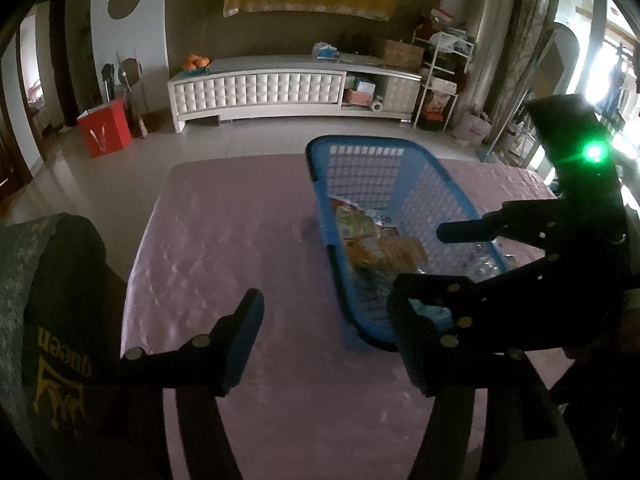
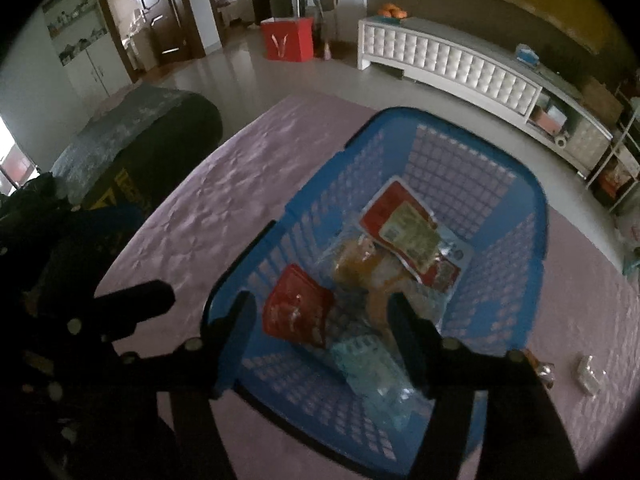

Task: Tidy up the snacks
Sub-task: 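Move both tools back over the remaining snacks on the table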

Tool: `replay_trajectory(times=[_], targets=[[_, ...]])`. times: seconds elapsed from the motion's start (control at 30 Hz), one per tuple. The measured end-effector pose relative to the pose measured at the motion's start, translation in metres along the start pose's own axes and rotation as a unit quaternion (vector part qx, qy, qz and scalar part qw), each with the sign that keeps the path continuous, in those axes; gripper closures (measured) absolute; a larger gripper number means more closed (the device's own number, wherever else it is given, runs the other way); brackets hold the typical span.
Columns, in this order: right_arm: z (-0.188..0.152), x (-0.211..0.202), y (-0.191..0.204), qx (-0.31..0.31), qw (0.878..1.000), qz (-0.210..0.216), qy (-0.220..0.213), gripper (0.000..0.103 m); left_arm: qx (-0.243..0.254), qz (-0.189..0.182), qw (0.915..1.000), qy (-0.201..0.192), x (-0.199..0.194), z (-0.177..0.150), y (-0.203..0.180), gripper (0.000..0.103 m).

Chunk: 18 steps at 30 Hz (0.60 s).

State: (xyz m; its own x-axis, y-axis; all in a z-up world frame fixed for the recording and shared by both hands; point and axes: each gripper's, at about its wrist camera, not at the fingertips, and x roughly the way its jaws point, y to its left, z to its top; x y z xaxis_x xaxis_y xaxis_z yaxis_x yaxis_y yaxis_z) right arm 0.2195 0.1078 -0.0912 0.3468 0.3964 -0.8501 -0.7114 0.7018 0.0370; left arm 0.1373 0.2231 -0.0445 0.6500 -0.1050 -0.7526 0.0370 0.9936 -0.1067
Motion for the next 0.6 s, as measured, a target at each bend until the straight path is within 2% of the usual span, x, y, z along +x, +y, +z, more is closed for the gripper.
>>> replay_trajectory(times=[0.3,0.6], targets=[[-0.028,-0.074,-0.036,0.016,0.998,-0.027,-0.046,0.031,0.030,-0.013,0.9989,-0.033,-0.033,0.012,-0.056,0.035],[-0.065,-0.127,-0.075,0.042,0.995,-0.051,-0.077,0.031,0.055,-0.027,0.9968,-0.052,-0.047,0.028,-0.113,0.035]])
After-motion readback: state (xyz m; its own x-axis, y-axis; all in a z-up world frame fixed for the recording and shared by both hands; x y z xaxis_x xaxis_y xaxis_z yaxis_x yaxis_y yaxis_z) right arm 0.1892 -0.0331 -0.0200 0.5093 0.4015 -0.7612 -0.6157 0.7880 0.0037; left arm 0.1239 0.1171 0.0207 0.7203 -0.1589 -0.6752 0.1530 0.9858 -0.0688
